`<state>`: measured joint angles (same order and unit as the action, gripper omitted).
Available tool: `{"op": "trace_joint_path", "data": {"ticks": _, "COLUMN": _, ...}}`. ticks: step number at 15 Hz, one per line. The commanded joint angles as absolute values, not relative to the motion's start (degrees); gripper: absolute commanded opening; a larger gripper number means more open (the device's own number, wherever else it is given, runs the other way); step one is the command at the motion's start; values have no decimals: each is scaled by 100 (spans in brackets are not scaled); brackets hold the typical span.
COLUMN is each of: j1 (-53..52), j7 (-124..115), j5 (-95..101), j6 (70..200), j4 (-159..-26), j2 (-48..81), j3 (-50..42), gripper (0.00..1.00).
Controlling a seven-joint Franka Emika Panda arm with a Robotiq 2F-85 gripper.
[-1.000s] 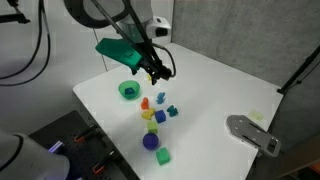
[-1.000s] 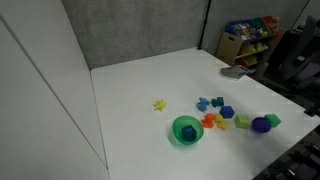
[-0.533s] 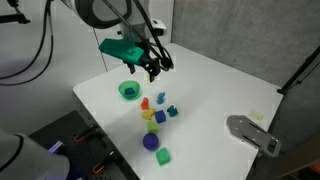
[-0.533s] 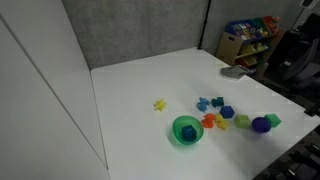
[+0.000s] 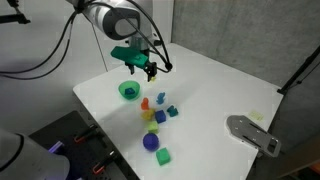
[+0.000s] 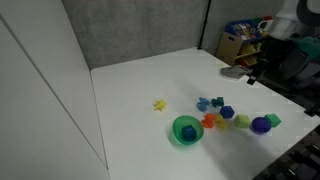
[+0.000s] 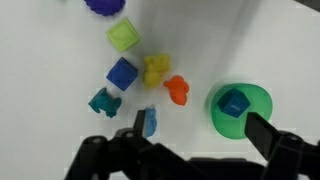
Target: Remove the blue block from the bowl and put it on top of the blue block on the table
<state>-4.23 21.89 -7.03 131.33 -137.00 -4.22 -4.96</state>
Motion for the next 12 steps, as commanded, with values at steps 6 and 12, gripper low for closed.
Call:
{"op": "trace_joint_path", "data": {"ticks": 6, "j1": -452, "j7": 2090, "j5": -919, "j6": 13455, "j4": -12539, "j2": 1552, "j3": 414, "gripper": 100}}
{"op": "trace_joint_path", "data": {"ticks": 12, "j1": -527, "j7": 1347, "j5": -998, "j6": 13986, "j4": -12041, "j2": 2394, "j3": 848, "gripper": 100}}
